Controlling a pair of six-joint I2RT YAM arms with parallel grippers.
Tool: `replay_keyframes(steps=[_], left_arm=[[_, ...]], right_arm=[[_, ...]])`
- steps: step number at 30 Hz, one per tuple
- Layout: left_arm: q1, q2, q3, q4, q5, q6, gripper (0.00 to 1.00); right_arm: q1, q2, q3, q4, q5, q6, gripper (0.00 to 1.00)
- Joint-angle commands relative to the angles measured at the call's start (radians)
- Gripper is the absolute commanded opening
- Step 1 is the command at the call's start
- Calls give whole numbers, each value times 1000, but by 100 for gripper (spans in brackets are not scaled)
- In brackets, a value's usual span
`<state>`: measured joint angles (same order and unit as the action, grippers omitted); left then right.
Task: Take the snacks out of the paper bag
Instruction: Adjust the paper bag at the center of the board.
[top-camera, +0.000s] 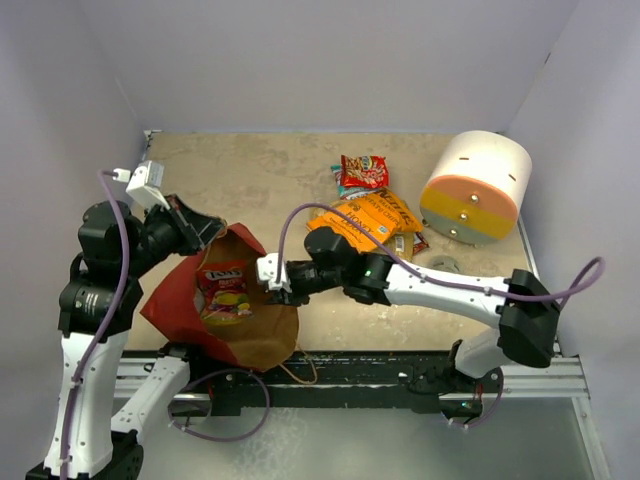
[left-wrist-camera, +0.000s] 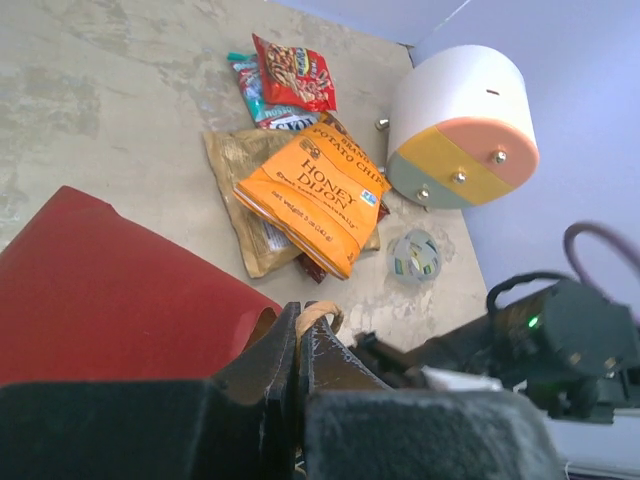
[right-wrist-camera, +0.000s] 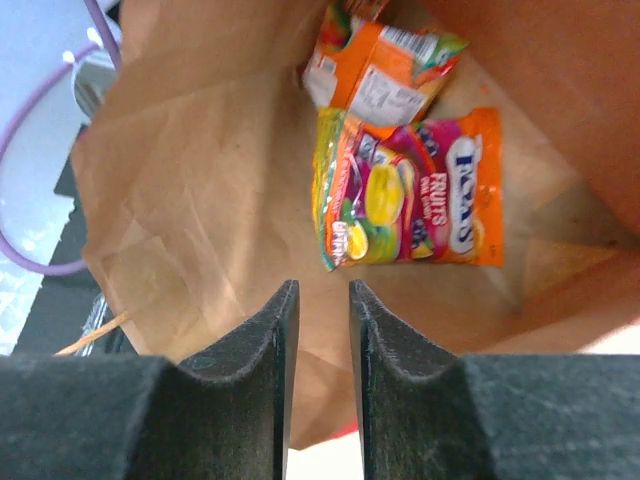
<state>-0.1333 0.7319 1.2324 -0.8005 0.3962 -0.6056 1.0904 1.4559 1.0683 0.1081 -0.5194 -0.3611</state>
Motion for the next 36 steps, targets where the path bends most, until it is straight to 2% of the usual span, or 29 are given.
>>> replay_keyframes(steps=[1,4,8,13,20,28,32,36], left_arm=[[-4,37,57,119,-44,16,0],[-5,67,84,133,-53,38,0],[-5,114,122,179,-58,66,0],[-4,213,177,267,-61,89,0],[-3,307,212,343,53,98,0],[-4,216,103,282,210,100,0],[-4,166,96,226,187,102,0],[-5,181,90,251,211,77,0]], right_arm=[[34,13,38,-2,90,-66,29],[37,20,16,37,188,-8,36],[37,81,43,42,290,44,36],[39,157,69,114,277,89,35],[51,224,111,210,240,152,35],[89,349,206,319,173,216,35],[99,438,306,349,168,265,36],[98,501,384,364,177,303,36]])
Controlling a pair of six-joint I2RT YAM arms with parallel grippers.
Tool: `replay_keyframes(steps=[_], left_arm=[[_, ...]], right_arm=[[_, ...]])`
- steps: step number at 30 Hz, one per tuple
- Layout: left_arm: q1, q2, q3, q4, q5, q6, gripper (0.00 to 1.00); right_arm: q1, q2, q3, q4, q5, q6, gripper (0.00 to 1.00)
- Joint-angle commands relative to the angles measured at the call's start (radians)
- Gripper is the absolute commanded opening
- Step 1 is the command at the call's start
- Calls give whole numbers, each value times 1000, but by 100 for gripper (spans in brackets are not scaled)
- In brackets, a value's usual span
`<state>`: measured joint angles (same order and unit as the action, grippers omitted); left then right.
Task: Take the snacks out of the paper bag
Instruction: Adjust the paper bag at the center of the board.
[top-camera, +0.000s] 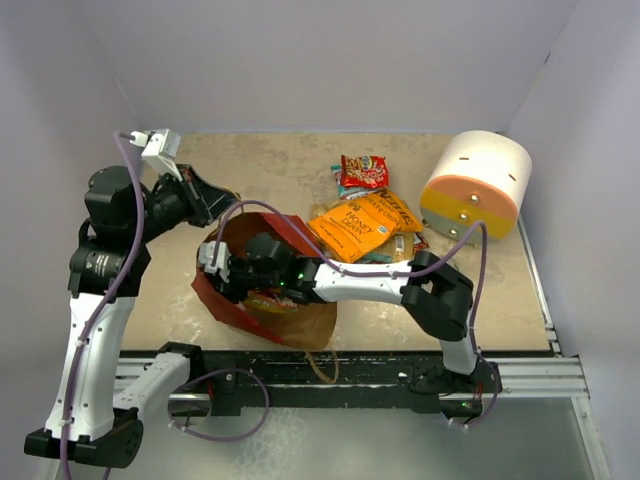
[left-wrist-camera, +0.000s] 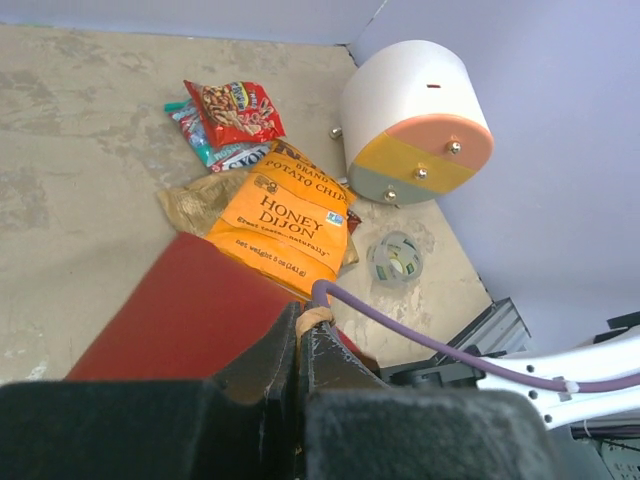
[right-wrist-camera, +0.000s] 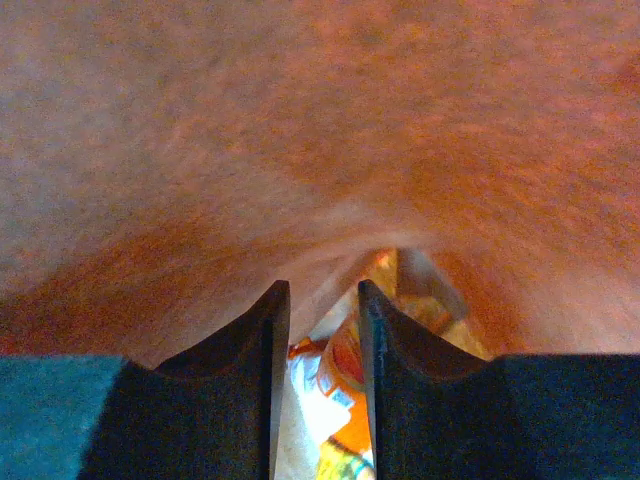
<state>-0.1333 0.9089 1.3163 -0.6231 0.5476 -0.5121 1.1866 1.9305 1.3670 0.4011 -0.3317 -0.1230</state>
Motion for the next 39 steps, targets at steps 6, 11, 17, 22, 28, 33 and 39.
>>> replay_keyframes(steps=[6,11,17,22,28,33,39], left_arm=[[-5,15,-45,131,117,-87,0],[-4,-50,-125,159,157,-161,0],[-5,-137,-166,94,157,-172,0],[-4,-184,-190,73,152,-186,0],[-5,-195,-215,95,148,-217,0],[-5,-186,-210,98,149,-221,0],[-5,-170,-203,90,158,-212,0]], right_arm=[[16,54,98,141,0,108,38],[16,-63,-91,130,63,75,43],[16,-241,-271,-1,259,-71,58],[17,-334,-369,-51,268,-48,70],[54,-334,-432,-69,285,-98,78],[102,-264,-402,-105,356,-143,82],[111,-176,-351,-52,508,-102,93]])
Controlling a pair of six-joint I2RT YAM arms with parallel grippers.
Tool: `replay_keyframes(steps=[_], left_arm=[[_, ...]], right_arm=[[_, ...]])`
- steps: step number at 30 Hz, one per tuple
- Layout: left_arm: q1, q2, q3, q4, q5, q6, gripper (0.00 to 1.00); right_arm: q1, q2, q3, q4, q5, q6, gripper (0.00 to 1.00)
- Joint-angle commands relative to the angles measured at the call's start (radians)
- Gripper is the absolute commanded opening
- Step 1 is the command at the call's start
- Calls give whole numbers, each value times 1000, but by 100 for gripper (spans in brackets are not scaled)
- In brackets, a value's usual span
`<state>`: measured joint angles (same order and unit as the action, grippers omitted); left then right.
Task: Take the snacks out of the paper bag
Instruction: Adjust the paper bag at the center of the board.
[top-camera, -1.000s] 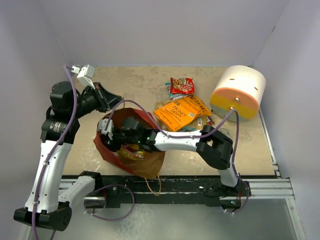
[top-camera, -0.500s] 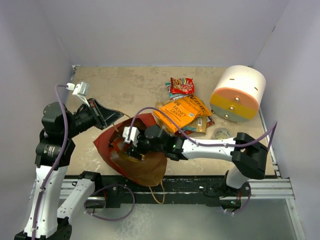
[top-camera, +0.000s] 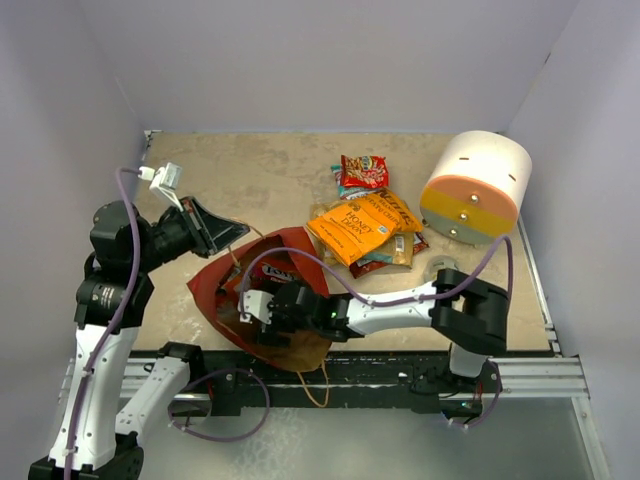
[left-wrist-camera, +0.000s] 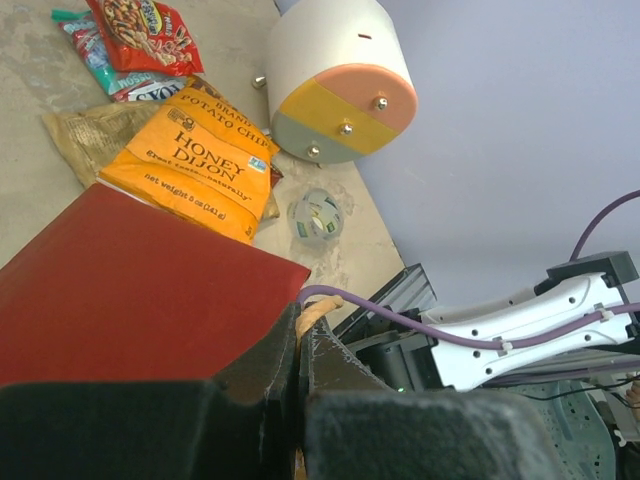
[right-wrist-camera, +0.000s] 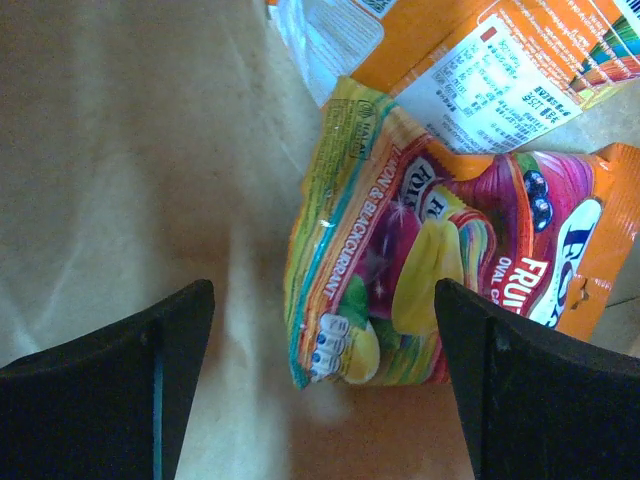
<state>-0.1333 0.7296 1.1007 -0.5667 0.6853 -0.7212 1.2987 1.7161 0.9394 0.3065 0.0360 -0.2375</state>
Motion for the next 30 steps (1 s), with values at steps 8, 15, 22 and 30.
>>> replay_keyframes(steps=[8,15,22,30], left_arm=[[-5,16,31,4,9,26,0],[-5,-3,35,-47,-46,46,0],[-4,-40,28,-91,-108,54,0],[-5,-36,55,-122,-170,78,0]], right_arm=[[0,159,159,82,207,73,94],[-18,196,157,115,313,52,71],[-24,147,137,115,272,44,32],[-24,85,127,67,258,49,17]])
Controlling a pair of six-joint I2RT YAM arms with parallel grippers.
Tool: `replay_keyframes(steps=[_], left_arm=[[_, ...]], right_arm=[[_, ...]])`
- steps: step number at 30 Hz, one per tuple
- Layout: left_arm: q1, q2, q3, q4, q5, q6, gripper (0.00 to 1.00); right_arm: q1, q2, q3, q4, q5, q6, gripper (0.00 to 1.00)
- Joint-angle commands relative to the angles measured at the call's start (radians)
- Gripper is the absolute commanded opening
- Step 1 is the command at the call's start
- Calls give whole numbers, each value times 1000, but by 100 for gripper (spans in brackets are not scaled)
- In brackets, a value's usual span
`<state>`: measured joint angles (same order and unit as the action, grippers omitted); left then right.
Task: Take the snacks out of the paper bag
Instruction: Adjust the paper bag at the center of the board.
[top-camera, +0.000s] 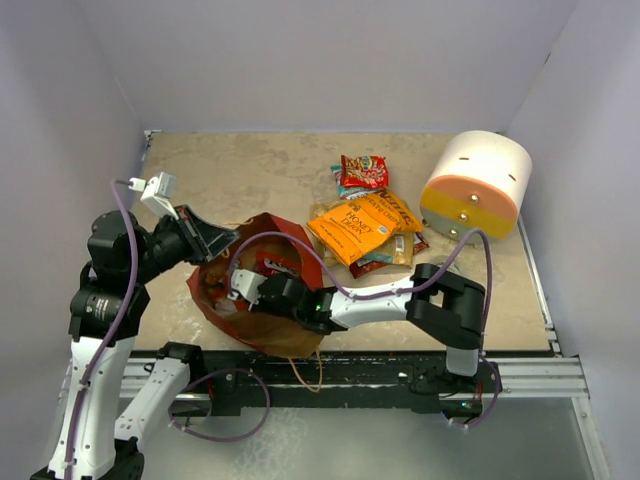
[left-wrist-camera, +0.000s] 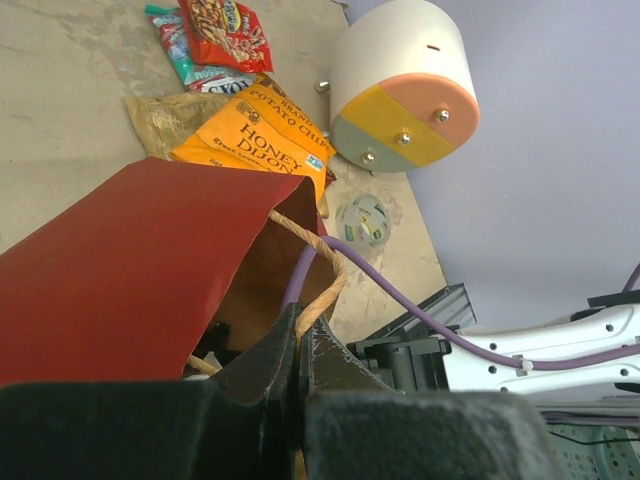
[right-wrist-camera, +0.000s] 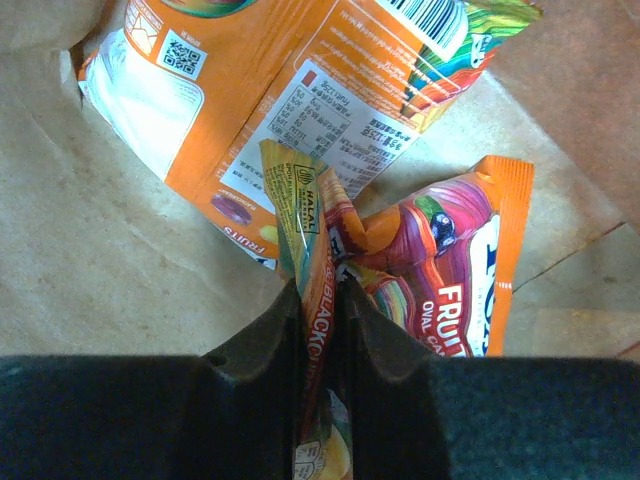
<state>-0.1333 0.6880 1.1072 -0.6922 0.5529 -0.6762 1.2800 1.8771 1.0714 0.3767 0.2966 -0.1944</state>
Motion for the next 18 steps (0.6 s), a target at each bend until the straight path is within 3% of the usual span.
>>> replay_keyframes(steps=[1,8,18], left_arm=[[-3,10,52,3,-38,37,0],[-4,23,60,10,-67,45,0],[-4,83,160,3,-237,98,0]], right_arm=[[-5,-89,-10,-3,-5,8,16],[-5,-166,-16,-15,-67,-4,1],[-5,-300,19,26,-195,-58,0]])
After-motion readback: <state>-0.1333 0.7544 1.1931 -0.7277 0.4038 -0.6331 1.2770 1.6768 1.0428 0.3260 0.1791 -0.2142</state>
